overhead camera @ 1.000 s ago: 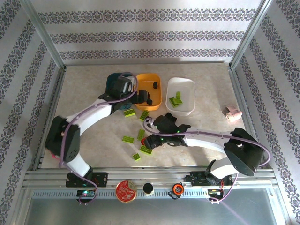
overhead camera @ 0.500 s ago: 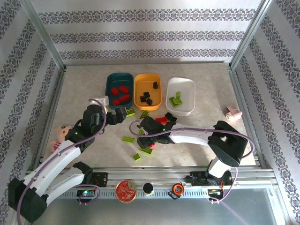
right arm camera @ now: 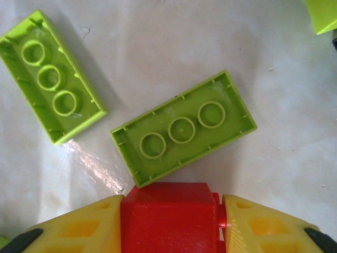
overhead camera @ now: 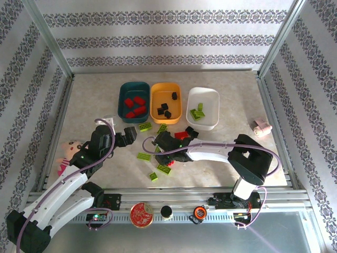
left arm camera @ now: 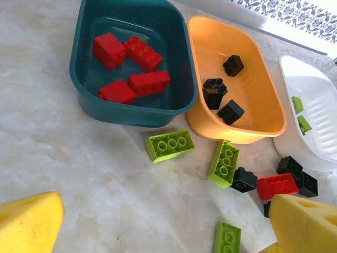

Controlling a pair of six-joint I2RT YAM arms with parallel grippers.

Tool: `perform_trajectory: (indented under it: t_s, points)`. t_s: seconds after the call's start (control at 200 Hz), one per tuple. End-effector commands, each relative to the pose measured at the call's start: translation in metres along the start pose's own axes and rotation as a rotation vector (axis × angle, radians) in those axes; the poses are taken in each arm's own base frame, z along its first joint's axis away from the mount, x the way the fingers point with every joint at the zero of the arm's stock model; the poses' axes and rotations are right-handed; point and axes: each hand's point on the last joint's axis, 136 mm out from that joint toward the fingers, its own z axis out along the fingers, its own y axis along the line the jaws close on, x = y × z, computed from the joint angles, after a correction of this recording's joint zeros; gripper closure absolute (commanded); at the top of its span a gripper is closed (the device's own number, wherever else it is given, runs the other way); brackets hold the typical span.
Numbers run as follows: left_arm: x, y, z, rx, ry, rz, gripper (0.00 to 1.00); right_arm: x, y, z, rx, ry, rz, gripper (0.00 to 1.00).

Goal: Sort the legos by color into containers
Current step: Pick up the lego from the bottom-center of the table.

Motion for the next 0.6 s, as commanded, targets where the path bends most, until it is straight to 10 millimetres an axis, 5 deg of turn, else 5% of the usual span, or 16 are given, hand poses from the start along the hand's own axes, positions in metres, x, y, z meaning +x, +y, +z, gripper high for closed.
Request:
perform_trajectory:
  t_s: [0.0, 0.295, 0.6]
  points:
    - [0.004, 0.010, -0.001, -0.036, -0.004, -0.026, 0.00, -0.015, 0.002, -0.015, 0.000, -0.088, -0.008, 0.64]
    - [0.021, 0.016, 0.000, -0.012, -0.002, -0.082, 0.00, -0.058, 0.001, -0.050, -0.126, -0.260, 0.061, 0.67]
    - [0.036, 0.021, -0.005, 0.000, 0.021, -0.111, 0.00, -0.149, -0.010, -0.057, -0.234, -0.382, 0.143, 0.68]
